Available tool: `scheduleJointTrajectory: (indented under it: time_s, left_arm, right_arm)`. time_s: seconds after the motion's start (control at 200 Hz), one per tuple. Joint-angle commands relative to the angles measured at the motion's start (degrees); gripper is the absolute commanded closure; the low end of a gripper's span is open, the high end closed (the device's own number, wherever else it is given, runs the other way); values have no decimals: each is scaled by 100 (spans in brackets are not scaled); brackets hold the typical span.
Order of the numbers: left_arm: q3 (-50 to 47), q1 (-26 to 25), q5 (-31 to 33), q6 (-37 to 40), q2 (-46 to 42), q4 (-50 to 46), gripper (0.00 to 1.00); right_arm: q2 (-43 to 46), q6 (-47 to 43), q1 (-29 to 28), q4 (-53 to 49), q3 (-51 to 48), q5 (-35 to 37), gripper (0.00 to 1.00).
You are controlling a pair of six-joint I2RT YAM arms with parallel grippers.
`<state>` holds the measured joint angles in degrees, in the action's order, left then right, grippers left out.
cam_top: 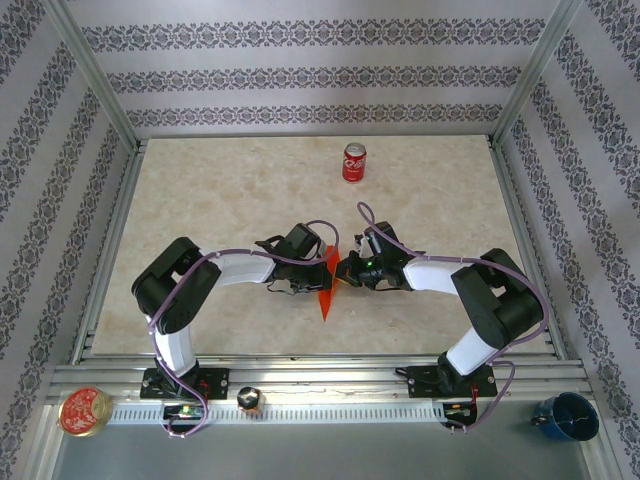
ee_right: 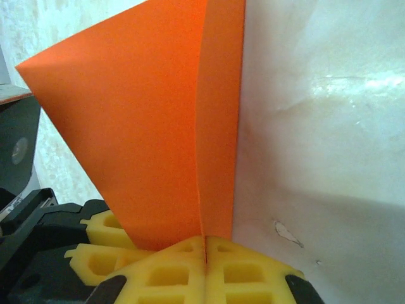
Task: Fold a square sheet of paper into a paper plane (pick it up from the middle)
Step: Pick up the paper plane from the center of the table, then place the paper plane at the center of the table.
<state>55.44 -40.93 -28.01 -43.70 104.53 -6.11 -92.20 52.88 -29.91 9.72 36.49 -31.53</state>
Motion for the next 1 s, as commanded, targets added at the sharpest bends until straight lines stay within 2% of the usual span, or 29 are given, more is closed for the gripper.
scheduleJointTrajectory:
  time_s: [0.0,0.08,0.145,0.295,0.44,0.65,0.809,0.994]
  left_arm:
    - [140,-91,88,168,56,-242,86]
    - [147,-91,90,186,52,-244,87]
    - [150,-91,154,196,28,-271,93]
    - [135,-82,632,284,-272,-548,98]
    - [370,-43,1403,565,-600,-1456,99]
    - [886,122,2254,991,-759,-2806,99]
    - [1064,335,2352,1288,-637,-3157,99]
    - [1208,539,2069,1413,-346,-3246,99]
  right_arm:
    - [-46,82,-70,83,-2,-20,97]
    - [-35,82,-63,77,-2,-20,96]
    - [-18,74,-67,71,7,-29,95]
    - [184,-2,9,-26,-19,-29,84]
    - [564,-150,232,-250,-83,6,68]
    - [898,-182,579,-304,-385,81,63]
    - [826,-156,619,-266,-404,54,62]
    - [776,-138,565,-211,-371,42,59]
